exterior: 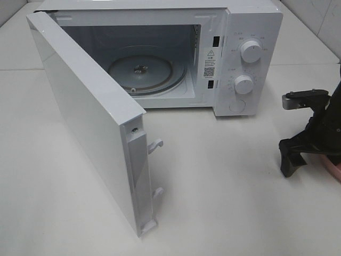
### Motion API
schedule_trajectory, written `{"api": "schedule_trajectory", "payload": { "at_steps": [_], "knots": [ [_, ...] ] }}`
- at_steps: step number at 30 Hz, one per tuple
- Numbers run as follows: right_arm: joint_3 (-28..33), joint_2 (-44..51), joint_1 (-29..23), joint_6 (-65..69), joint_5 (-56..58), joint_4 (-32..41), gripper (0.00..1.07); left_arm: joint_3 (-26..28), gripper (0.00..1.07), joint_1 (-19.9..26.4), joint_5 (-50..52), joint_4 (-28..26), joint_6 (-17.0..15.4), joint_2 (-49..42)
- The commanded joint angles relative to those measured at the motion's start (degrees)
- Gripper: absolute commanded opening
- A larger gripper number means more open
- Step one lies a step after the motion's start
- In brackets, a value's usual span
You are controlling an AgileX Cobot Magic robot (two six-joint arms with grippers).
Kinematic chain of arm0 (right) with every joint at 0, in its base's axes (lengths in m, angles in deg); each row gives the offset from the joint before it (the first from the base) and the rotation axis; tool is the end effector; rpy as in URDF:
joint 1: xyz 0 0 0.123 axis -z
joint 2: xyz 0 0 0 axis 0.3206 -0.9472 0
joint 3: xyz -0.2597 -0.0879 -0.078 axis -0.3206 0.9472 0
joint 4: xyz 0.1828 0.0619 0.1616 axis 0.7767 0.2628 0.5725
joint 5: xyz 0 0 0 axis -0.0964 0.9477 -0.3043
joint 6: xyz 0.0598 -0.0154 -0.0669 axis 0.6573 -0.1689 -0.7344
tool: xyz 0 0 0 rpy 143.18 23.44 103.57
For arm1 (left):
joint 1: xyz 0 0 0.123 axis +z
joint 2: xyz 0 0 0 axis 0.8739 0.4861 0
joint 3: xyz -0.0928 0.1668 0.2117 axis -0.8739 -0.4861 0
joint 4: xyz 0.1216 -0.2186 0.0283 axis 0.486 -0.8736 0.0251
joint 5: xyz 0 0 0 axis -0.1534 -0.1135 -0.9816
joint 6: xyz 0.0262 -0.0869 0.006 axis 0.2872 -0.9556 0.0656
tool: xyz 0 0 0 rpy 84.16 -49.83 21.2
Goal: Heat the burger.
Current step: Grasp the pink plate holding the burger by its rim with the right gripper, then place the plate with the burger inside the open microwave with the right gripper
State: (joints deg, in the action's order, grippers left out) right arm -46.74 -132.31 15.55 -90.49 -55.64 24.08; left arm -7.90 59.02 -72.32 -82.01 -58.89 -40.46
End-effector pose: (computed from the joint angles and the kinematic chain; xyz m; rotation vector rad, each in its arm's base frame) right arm 0.3143 0.0192 0.1081 -0.2886 2.9937 0.0234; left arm -0.0053 -0.0038 0.2792 0.0606 2.0191 -0.0659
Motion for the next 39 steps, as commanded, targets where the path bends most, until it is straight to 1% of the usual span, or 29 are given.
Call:
{"api": "schedule_trajectory", "payload": {
  "at_steps": [1,2,3,4,5,6,7,8,9,10,22,28,31,35,36,38,39],
  "knots": [
    [0.34,-1.15,0.29,-0.86,-0.06,1.43,0.84,-0.11,1.00,0.00,0.46,-0.40,0.11,-0.92],
    [0.34,-1.15,0.29,-0.86,-0.06,1.43,0.84,-0.11,1.00,0.00,0.46,-0.40,0.11,-0.92],
    [0.34,-1.15,0.29,-0.86,-0.06,1.43,0.75,-0.11,1.00,0.00,0.46,-0.40,0.11,-0.92],
    [0.34,-1.15,0.29,-0.86,-0.06,1.43,0.50,-0.11,1.00,0.00,0.46,-0.40,0.11,-0.92],
    [0.34,-1.15,0.29,-0.86,-0.06,1.43,0.50,-0.11,1.00,0.00,0.46,-0.40,0.11,-0.92],
    [0.34,-1.15,0.29,-0.63,-0.06,1.32,0.39,-0.11,1.00,0.00,0.46,-0.40,0.11,-0.92],
    [0.34,-1.15,0.29,-0.63,0.00,1.32,0.16,-0.11,1.00,0.00,0.46,-0.40,0.11,-0.92],
    [0.34,-1.15,0.29,-0.63,0.00,1.32,0.16,-0.11,1.00,0.00,0.46,-0.40,0.11,-0.92],
    [0.34,-1.15,0.29,-0.63,0.29,1.32,0.04,-0.11,1.00,0.00,0.46,-0.40,0.11,-0.92],
    [0.34,-1.15,0.29,-0.74,0.97,1.15,0.00,-0.11,1.00,0.00,0.46,-0.40,0.11,-0.92],
    [0.34,-0.97,0.17,0.06,2.18,0.63,0.00,-0.11,1.00,0.00,0.46,-0.40,0.11,-0.92],
    [0.46,2.01,0.11,-0.63,4.30,-2.29,0.00,-0.11,1.00,0.00,0.46,-0.40,0.11,-0.92],
    [0.92,5.33,-0.06,-0.69,5.50,-3.21,0.00,-0.11,1.00,0.00,0.46,-0.40,0.11,-0.92],
    [2.46,8.42,-1.89,-1.78,6.13,-4.18,0.00,-0.11,1.00,0.00,0.46,-0.40,0.11,-0.92],
    [3.72,10.14,-3.32,-2.92,6.82,-4.24,0.00,-0.11,1.00,0.00,0.46,-0.40,0.11,-0.92],
    [4.24,10.94,-3.84,-3.38,7.28,-4.24,0.00,-0.11,1.00,0.00,0.46,-0.40,0.11,-0.92],
    [5.39,12.95,-5.33,-3.61,8.37,-4.30,0.00,-0.11,1.00,0.00,0.46,-0.40,0.11,-0.92]
  ]
}}
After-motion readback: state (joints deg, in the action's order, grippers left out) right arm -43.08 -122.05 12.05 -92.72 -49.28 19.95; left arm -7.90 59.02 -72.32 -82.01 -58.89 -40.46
